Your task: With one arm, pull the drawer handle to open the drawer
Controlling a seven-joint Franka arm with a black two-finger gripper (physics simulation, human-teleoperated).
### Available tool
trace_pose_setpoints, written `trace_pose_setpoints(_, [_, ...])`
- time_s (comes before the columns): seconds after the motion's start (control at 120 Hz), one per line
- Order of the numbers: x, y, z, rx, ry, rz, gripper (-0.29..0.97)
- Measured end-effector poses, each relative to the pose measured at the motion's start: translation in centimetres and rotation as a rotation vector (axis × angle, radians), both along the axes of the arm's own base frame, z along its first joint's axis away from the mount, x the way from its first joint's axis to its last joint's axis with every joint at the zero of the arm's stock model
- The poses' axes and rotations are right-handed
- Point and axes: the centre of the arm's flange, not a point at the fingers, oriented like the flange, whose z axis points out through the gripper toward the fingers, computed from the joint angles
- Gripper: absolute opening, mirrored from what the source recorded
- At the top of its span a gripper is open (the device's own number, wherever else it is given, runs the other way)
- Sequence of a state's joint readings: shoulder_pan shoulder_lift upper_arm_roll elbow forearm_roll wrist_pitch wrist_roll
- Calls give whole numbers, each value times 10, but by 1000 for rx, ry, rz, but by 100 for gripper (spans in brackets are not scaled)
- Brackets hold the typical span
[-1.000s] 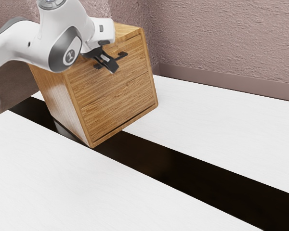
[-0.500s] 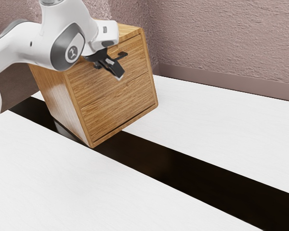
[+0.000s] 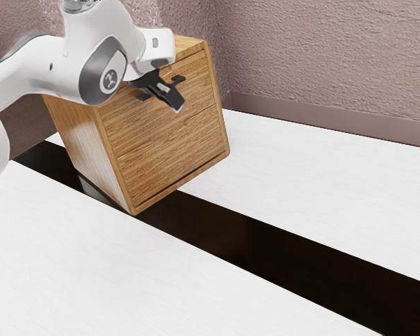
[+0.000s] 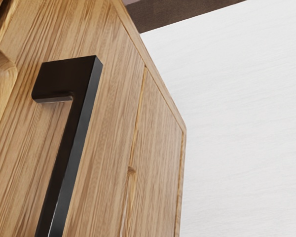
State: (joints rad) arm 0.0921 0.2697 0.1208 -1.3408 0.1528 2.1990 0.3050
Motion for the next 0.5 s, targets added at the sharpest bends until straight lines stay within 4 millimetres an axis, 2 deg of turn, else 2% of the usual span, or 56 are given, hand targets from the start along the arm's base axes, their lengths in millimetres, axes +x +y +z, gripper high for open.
trace_pose_setpoints(0.067, [4,-1,-6,1,-4,-5,78])
trace_pose_setpoints(0.167, [6,4,-8,2,-15,-3,69])
trace_pose_setpoints(0.267, [2,3,-3,2,-28,-5,67])
trace_pose_setpoints(0.308, [-3,0,1,2,-32,-8,62])
trace_pose_setpoints(0.342, [-8,-4,6,2,-37,-14,49])
trace_pose_setpoints(0.5, [-13,-13,8,-1,-41,-27,61])
